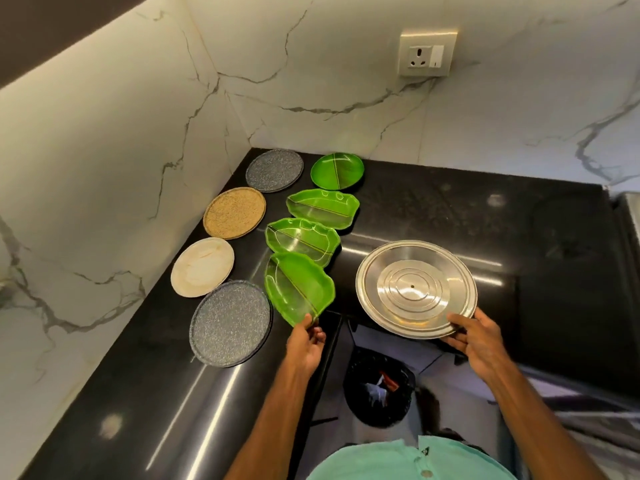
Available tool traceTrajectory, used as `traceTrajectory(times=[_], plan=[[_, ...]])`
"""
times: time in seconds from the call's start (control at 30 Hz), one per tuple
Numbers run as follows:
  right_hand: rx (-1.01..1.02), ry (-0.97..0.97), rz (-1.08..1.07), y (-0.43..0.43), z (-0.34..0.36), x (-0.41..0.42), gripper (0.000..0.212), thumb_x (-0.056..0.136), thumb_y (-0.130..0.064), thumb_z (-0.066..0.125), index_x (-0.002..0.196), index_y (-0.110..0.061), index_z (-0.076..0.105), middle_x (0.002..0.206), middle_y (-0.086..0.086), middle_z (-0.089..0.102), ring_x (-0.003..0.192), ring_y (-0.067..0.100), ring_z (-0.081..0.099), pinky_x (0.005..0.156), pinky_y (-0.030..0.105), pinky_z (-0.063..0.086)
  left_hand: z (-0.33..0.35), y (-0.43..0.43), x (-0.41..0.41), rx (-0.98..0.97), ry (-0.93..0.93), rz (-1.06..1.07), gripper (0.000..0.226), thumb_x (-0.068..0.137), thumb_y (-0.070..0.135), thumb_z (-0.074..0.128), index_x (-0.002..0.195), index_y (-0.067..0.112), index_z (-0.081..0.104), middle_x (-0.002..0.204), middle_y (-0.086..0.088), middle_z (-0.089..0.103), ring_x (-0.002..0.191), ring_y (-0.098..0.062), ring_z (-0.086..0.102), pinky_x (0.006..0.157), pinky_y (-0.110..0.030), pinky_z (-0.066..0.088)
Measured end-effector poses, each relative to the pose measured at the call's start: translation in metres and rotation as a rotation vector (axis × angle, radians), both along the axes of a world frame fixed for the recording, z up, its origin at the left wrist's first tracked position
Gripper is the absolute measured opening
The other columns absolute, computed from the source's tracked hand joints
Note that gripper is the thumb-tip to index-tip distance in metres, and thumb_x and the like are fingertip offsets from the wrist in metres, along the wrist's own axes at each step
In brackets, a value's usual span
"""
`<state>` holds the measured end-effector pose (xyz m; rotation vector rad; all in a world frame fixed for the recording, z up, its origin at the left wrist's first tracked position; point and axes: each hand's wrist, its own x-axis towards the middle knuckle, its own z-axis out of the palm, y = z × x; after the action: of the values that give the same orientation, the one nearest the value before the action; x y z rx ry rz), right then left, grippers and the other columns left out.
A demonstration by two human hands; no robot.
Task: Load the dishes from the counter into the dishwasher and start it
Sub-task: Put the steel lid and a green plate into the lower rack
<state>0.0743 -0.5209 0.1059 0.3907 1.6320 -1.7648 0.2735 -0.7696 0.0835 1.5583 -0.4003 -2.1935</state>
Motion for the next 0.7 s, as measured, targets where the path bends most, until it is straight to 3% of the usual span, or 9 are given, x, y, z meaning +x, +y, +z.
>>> traceTrajectory(times=[0.1,0.27,0.43,0.53,0.7], plan=[[0.010,0.018,-0.054,0.011,-0.005,0.035,0.043,0.088,0.001,0.066,0.128,-0.013,0.064,0.094,0.010,0.071,0.081,0.025,0.068,0.061,0.032,0.062,0.013,0.025,0.027,-0.026,-0.004,-0.128,0.003,0.098,0.011,0.061,0.097,0.010,0.063,0.077,-0.005,0.057,0.063,-0.013,0.048,0.043,-0.020,0.046],[-0.043,0.028,-0.187,0.038,0.003,0.080,0.043,0.088,0.001,0.066,0.128,-0.016,0.064,0.099,0.010,0.072,0.086,0.026,0.069,0.060,0.033,0.062,0.035,0.059,0.053,-0.145,0.047,-0.355,0.007,0.098,0.011,0.060,0.101,0.013,0.067,0.077,0.000,0.067,0.063,-0.009,0.059,0.059,-0.025,0.052],[-0.070,0.085,-0.328,0.094,0.016,0.110,0.044,0.091,-0.003,0.066,0.132,-0.019,0.061,0.107,0.010,0.072,0.092,0.026,0.071,0.069,0.037,0.064,0.042,0.094,0.051,-0.150,0.088,-0.548,0.013,0.099,0.014,0.059,0.110,0.011,0.066,0.084,-0.004,0.071,0.071,-0.011,0.068,0.064,-0.025,0.056],[-0.072,0.108,-0.458,0.133,0.020,0.125,0.046,0.091,-0.003,0.066,0.134,-0.018,0.059,0.106,0.011,0.071,0.087,0.024,0.070,0.062,0.032,0.062,0.042,0.119,0.038,-0.141,0.098,-0.637,0.011,0.099,0.012,0.058,0.108,0.010,0.066,0.087,-0.006,0.073,0.073,-0.014,0.070,0.066,-0.026,0.058],[-0.073,0.122,-0.642,0.209,0.031,0.160,0.045,0.091,-0.003,0.066,0.134,-0.016,0.059,0.116,0.017,0.071,0.098,0.031,0.069,0.068,0.035,0.063,0.053,0.179,0.014,-0.144,0.149,-0.833,0.008,0.099,0.010,0.058,0.102,0.011,0.065,0.083,-0.004,0.075,0.075,-0.017,0.069,0.068,-0.027,0.058]])
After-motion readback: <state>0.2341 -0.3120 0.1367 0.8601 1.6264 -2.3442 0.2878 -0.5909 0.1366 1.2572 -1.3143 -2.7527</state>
